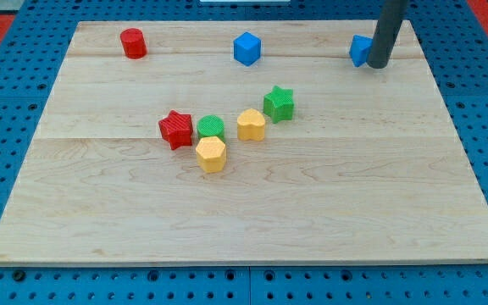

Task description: Push the green star towards center right

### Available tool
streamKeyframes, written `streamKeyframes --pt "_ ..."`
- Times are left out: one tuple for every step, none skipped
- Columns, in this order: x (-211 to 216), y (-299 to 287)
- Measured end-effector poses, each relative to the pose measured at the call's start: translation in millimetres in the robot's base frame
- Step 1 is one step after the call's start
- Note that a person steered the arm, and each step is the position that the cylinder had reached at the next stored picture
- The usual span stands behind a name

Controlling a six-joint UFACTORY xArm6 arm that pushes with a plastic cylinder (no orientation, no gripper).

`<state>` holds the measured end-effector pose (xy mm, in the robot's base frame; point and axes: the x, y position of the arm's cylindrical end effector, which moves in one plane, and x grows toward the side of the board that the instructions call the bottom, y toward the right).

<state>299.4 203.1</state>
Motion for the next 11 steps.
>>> streamKeyframes --pt "11 2" --pt "21 4" --pt "26 4" --pt "33 4" --pt "65 4" --pt "96 4" --pt "99 -15" --pt "77 -32" --pt "56 -62" --pt "49 -126" --pt "39 -186"
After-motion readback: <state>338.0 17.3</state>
